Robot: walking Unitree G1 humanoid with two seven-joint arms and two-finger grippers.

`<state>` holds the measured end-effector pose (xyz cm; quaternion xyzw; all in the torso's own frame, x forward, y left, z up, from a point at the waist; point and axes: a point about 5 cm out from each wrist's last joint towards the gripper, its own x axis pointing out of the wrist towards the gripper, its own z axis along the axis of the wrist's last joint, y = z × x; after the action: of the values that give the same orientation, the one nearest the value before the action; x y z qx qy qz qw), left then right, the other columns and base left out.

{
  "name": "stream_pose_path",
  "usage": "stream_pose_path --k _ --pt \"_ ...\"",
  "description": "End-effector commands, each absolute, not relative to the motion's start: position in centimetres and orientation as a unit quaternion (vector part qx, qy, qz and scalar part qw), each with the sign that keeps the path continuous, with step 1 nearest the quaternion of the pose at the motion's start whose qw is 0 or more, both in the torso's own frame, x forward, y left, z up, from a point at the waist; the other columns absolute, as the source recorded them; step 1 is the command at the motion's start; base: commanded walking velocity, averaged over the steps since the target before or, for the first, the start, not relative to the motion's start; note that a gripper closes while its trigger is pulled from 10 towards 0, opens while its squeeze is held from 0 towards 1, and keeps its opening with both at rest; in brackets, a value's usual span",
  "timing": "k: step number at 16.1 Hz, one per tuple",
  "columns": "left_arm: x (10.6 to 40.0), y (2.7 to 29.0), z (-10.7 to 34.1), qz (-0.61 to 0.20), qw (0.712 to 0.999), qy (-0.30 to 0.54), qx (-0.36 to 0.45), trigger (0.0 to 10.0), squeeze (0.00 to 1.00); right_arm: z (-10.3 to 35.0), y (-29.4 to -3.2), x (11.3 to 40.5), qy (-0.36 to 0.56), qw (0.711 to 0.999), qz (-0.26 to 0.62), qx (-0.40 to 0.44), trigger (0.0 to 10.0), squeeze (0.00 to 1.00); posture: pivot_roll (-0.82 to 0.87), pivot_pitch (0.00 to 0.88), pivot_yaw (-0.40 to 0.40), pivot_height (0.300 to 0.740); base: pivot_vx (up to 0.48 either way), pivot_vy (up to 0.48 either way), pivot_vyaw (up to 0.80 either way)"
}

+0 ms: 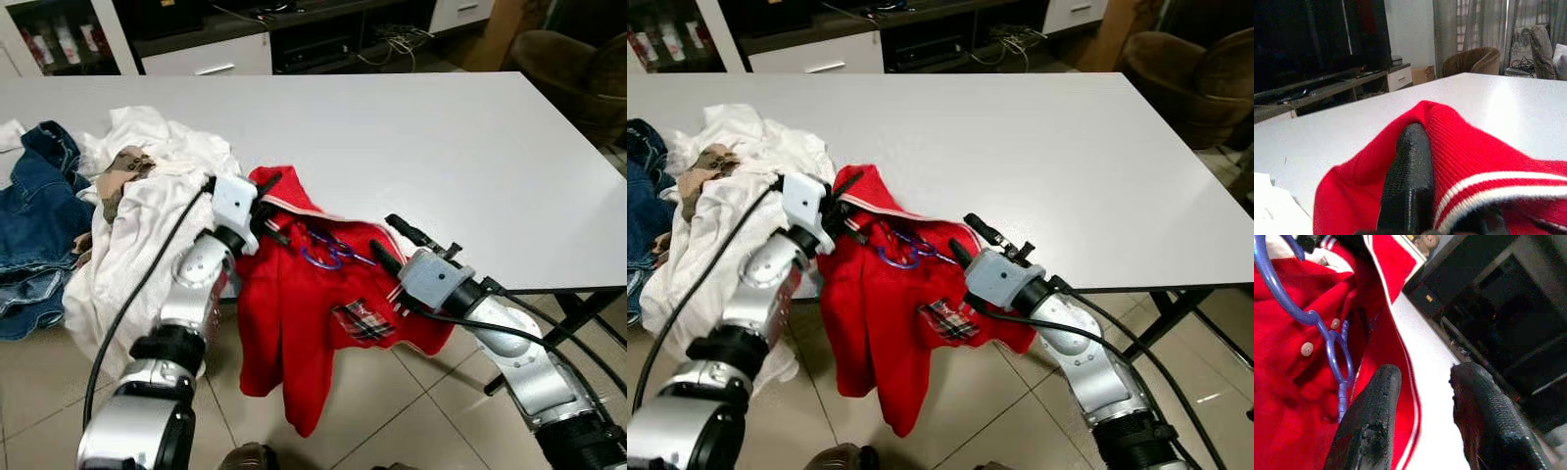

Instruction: Hang hanger

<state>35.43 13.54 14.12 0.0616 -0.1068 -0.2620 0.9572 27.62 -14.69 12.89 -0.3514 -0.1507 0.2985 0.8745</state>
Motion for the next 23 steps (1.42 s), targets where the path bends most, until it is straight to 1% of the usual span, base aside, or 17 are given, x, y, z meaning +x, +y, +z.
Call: stream_pose_path --k 1,3,4,6,8,10,11,12,14,16,18,21,23 --pt "35.7 13.5 14.6 -0.266 0.955 -0.109 0.07 10.0 0.0 13.4 -14.8 27.7 -0.167 0.863 0.299 -0.372 10.0 0.0 0.02 0.034 0.061 0.74 0.0 0.0 0.0" --pt "35.7 13.4 14.5 -0.269 0.954 -0.108 0.071 10.0 0.0 13.5 -14.9 27.1 -0.177 0.842 0.314 -0.402 10.0 0.0 0.02 0.035 0.065 0.74 0.0 0.0 0.0" --pt "35.6 13.3 14.4 -0.27 0.954 -0.108 0.071 10.0 0.0 13.5 -14.9 26.9 -0.179 0.835 0.322 -0.408 10.0 0.0 0.01 0.035 0.066 0.74 0.0 0.0 0.0" --pt "35.7 12.8 14.3 -0.275 0.953 -0.106 0.068 10.0 0.0 13.3 -14.3 25.8 -0.186 0.814 0.363 -0.414 10.0 0.0 0.01 0.035 0.067 0.74 0.0 0.0 0.0" --pt "35.8 12.8 14.4 -0.276 0.953 -0.107 0.068 10.0 0.0 13.2 -14.2 25.5 -0.191 0.801 0.371 -0.43 10.0 0.0 0.01 0.034 0.067 0.74 0.0 0.0 0.0" --pt "35.8 12.7 14.5 -0.276 0.953 -0.108 0.067 10.0 0.0 13.2 -14.5 25.4 -0.193 0.792 0.373 -0.444 10.0 0.0 0.01 0.032 0.066 0.74 0.0 0.0 0.0" --pt "35.8 12.7 14.5 -0.275 0.953 -0.109 0.067 10.0 0.0 13.4 -14.6 25.4 -0.196 0.792 0.371 -0.443 10.0 0.0 0.01 0.03 0.066 0.74 0.0 0.0 0.0" --pt "35.8 12.8 14.5 -0.274 0.953 -0.109 0.067 10.0 0.0 13.7 -14.7 25.4 -0.211 0.791 0.367 -0.443 10.0 0.0 0.01 0.03 0.066 0.74 0.0 0.0 0.0" --pt "35.8 12.8 14.4 -0.273 0.954 -0.109 0.067 10.0 0.0 14.2 -14.7 25.3 -0.244 0.776 0.354 -0.462 10.0 0.0 0.02 0.028 0.062 0.74 0.0 0.0 0.0" --pt "35.8 12.9 14.4 -0.272 0.954 -0.108 0.067 10.0 0.0 14.3 -14.5 25.1 -0.255 0.772 0.355 -0.462 10.0 0.0 0.02 0.028 0.062 0.74 0.0 0.0 0.0" --pt "35.8 12.8 14.4 -0.272 0.954 -0.108 0.068 10.0 0.0 13.2 -13.6 24.5 -0.253 0.757 0.387 -0.462 10.0 0.0 0.01 0.027 0.065 0.74 0.0 0.0 0.0" --pt "35.8 12.7 14.4 -0.274 0.953 -0.107 0.069 10.0 0.0 12.1 -12.1 24.8 -0.236 0.776 0.415 -0.412 10.0 0.0 0.01 0.026 0.069 0.74 0.0 0.0 0.0" --pt "35.9 12.7 14.4 -0.275 0.953 -0.107 0.07 10.0 0.0 11.9 -11.2 25.4 -0.229 0.782 0.424 -0.396 10.0 0.0 0.02 0.024 0.07 0.74 0.0 0.0 0.0"
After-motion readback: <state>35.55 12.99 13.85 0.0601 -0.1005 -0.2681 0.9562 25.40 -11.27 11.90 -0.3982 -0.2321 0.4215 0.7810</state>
